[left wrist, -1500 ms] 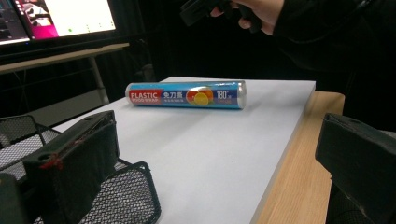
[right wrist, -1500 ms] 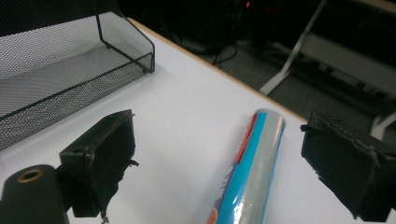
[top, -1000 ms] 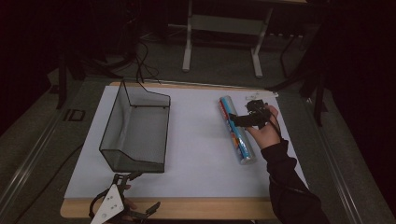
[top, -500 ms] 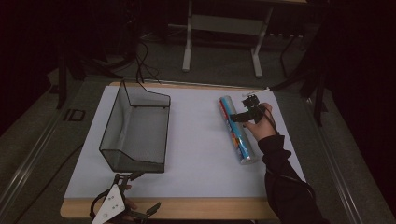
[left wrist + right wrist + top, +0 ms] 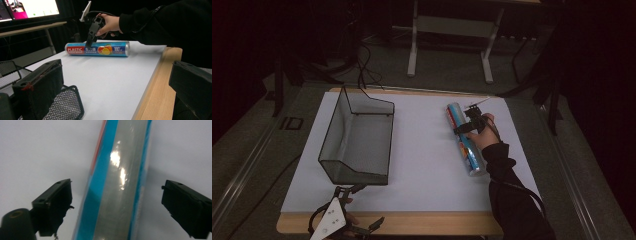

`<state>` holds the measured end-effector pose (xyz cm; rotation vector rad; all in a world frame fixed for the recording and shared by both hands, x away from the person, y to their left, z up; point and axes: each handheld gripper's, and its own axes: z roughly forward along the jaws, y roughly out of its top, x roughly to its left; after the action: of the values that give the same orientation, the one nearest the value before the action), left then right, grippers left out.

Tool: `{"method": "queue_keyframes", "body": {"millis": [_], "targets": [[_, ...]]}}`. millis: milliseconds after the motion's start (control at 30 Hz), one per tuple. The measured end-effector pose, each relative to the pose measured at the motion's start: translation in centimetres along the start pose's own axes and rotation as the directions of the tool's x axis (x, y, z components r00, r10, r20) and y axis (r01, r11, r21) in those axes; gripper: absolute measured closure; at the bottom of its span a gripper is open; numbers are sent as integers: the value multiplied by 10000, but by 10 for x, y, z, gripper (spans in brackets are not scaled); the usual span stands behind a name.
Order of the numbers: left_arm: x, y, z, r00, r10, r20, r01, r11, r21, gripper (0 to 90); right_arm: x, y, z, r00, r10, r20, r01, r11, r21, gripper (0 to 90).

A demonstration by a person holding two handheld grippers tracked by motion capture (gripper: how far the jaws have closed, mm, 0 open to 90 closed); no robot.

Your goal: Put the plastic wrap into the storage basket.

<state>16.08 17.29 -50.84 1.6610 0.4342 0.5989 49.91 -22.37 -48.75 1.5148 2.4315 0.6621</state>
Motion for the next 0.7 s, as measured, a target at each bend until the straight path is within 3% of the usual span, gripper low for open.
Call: {"method": "queue_keyframes", "body": {"millis": [233, 267, 533, 700], "targets": [[1, 0, 0, 10000, -62, 15, 63, 10000, -11, 1, 2, -1, 9, 9998, 71, 190, -82, 9983, 583, 148], [1, 0, 0, 10000, -32, 15, 32, 10000, 13, 1, 2, -1, 12, 9998, 70, 205, -89, 9958, 915, 148], [1, -1, 1, 10000, -45, 13, 45, 10000, 45, 1, 0, -1, 18, 9982, 578, -156, -539, 9809, 1870, 222], [0, -1, 1, 10000, -17, 2, 17, 10000, 63, 1, 7, 2, 21, 9995, 302, 80, -312, 9727, 2299, 272]]}}
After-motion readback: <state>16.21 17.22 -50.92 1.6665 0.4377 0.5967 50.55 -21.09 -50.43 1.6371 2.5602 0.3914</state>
